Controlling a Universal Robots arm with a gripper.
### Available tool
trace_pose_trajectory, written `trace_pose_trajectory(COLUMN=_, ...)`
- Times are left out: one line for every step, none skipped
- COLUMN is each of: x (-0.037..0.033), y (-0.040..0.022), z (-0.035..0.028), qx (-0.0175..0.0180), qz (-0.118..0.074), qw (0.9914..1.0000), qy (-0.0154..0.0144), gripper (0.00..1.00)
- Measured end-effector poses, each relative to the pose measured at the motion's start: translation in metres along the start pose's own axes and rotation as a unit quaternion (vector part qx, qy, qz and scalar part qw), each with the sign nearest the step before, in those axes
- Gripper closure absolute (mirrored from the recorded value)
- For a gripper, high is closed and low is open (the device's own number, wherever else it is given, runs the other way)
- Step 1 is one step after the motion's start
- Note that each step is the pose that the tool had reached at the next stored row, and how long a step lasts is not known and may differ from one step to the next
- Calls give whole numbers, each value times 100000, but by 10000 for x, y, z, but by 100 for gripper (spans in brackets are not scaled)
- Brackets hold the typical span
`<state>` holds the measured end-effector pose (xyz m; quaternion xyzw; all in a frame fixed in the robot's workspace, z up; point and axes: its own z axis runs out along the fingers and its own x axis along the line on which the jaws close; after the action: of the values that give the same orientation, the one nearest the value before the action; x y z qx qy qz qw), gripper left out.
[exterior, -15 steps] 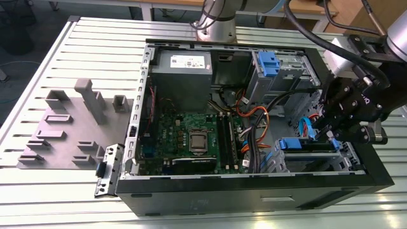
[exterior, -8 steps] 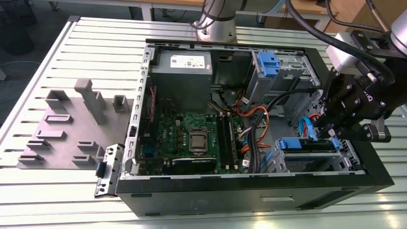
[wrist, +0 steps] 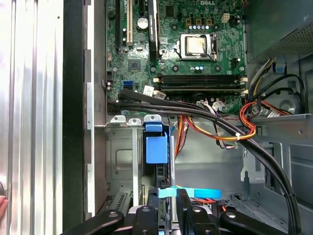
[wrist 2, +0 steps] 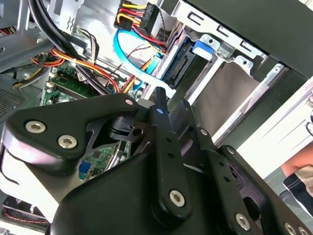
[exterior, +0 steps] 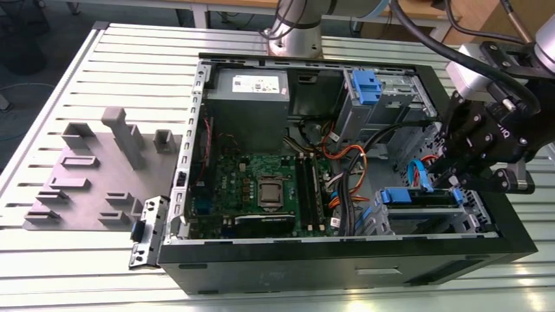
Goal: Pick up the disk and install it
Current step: 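Insert the first disk wire, then insert the second disk wire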
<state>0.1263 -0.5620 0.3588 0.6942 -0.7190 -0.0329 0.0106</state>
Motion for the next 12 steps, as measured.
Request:
trace_pose_trajectory(x=0, y=-11, z=0, qx=-15, qz=8, qw=100000, qy=-9, gripper=71)
trace_pose_trajectory(x=-1, y=-26, z=1, qx=-36, qz=7, qw=100000, qy=-22, gripper=71)
trace_pose_trajectory(x=-2, y=-53, z=-1, qx=-80, qz=2, qw=100000, qy=-16, gripper=71)
trace_pose_trajectory(x=-2, y=-53, z=-1, qx=-79, qz=5, qw=100000, qy=-14, gripper=71)
trace_pose_trajectory(x=-2, y=-53, z=-1, qx=-81, qz=12, qw=100000, qy=-15, gripper=71)
trace_pose_trajectory(x=-2, y=-59, z=-1, qx=-83, qz=9, qw=100000, qy=-18, gripper=71)
trace_pose_trajectory(x=-2, y=-64, z=-1, qx=-81, qz=7, qw=100000, qy=-18, gripper=71)
trace_pose_trajectory(x=-2, y=-64, z=-2, qx=-81, qz=7, qw=100000, qy=-16, gripper=71)
trace_pose_trajectory(x=-2, y=-64, z=-1, qx=-83, qz=9, qw=100000, qy=-17, gripper=71)
trace_pose_trajectory(x=-2, y=-65, z=-1, qx=-82, qz=8, qw=100000, qy=-20, gripper=71)
trace_pose_trajectory(x=-2, y=-65, z=-2, qx=-82, qz=7, qw=100000, qy=-16, gripper=71)
trace_pose_trajectory(x=-2, y=-66, z=-1, qx=-82, qz=8, qw=100000, qy=-18, gripper=71)
